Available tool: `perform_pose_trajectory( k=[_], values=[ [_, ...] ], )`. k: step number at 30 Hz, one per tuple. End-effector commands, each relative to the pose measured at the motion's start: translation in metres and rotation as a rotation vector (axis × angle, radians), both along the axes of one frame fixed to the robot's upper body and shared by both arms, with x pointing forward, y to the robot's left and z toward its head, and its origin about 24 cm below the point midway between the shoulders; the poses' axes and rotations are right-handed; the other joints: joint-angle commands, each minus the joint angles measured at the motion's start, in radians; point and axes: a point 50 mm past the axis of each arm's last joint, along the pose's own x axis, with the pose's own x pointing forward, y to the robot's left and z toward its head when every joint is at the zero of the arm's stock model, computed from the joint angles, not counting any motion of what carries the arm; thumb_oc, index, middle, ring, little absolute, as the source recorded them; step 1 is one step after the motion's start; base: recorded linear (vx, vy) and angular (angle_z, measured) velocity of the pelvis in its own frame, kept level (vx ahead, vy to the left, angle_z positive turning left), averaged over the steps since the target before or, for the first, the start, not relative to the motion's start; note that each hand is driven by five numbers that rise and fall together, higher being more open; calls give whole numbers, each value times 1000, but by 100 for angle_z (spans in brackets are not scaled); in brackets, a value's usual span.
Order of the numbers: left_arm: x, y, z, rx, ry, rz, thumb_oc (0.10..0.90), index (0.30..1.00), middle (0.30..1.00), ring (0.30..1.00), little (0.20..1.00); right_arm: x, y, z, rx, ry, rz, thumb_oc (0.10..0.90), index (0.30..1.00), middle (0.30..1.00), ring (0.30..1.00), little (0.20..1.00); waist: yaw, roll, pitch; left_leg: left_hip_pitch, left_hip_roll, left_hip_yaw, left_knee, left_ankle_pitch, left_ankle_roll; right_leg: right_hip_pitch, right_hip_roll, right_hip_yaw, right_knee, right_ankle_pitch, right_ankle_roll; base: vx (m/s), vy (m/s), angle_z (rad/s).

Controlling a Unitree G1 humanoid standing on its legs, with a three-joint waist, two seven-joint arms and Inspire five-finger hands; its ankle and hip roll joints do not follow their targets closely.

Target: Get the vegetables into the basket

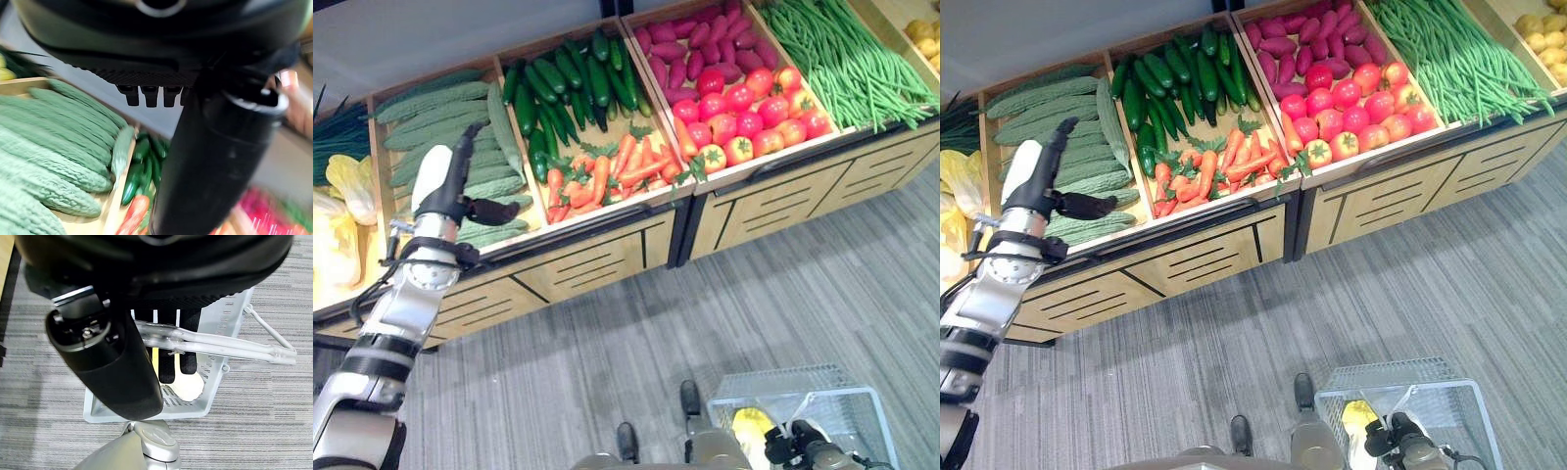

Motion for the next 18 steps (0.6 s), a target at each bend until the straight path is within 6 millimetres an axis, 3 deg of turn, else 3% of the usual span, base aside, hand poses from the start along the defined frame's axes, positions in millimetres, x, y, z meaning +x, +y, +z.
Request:
perform_pose_trajectory(
  k=[1,6,11,18],
  values=[
    [6,13,83,55,-266,69,900,1000,1000,1000,1000,2,4,-1,15,4,9,400,300,300,300,300,-16,36,19,-78,-21,85,1,-8,2,33,-1,-5,5,-103,60,13,-55,-21],
    [21,14,105,132,-246,123,900,1000,1000,1000,1000,6,5,-1,18,-6,1,400,300,300,300,300,-25,32,34,-129,-12,103,1,6,-2,-22,7,15,7,-92,57,21,-85,-14],
    [34,15,121,99,-222,171,900,1000,1000,1000,1000,14,8,0,23,-26,-1,400,300,300,300,300,-44,33,37,-172,-3,115,1,16,-11,-66,14,27,4,-78,55,34,-83,-11],
    [43,10,127,-11,-207,173,900,1000,1000,1000,1000,17,12,0,34,-40,6,400,300,300,300,300,-58,36,34,-199,-1,118,1,22,-18,-92,18,31,2,-73,52,25,-50,-4]
  ],
)
